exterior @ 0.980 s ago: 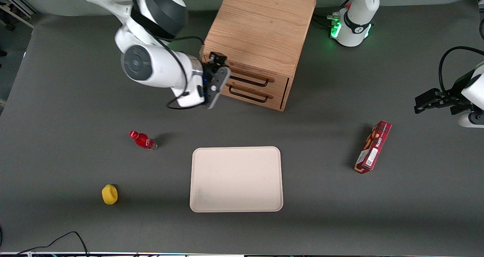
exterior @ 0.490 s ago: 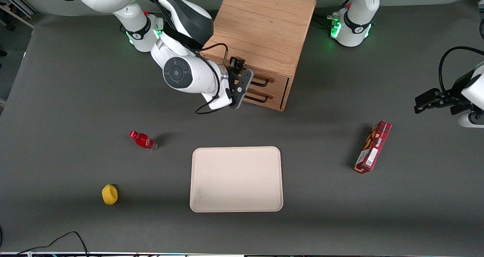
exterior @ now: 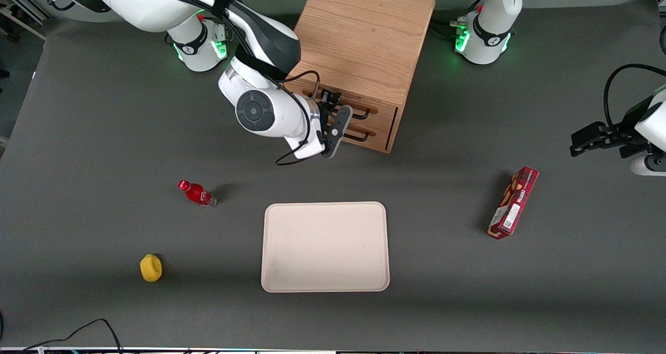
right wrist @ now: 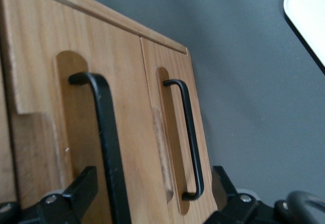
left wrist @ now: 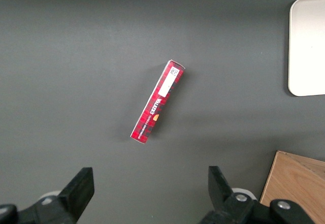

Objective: Open upper drawer
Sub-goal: 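Pull the upper drawer handle outward from the cabinet with the right gripper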

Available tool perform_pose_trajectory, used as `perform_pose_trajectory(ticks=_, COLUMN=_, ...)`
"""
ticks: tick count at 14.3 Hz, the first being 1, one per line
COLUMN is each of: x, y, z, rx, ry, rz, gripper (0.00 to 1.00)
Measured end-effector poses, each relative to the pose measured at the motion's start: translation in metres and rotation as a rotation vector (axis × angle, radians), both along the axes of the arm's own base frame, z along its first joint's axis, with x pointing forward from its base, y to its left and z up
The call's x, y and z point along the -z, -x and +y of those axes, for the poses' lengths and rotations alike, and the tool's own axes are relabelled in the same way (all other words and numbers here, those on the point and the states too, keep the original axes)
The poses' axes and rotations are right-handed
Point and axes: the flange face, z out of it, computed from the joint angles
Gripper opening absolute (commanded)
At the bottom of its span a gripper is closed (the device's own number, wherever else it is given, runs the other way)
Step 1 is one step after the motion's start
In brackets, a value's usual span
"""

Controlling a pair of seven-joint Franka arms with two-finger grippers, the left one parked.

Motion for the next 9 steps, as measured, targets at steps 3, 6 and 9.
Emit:
perform_pose_trajectory(ticks=3, x=0.012, y=0.002, z=0.008, rx=-0.012, ry=0.019, rz=-0.023, gripper=1.00)
perform_pose_trajectory(ticks=6, x=0.014, y=-0.006, z=0.008, rx=-0.001, ry=0.007, rz=-0.025, gripper=1.00)
perform_pose_trajectory(ticks=9, x=0.003, y=-0.035, z=-0.003, rx=0.035, ry=-0.010, rz=-0.069, gripper=1.00)
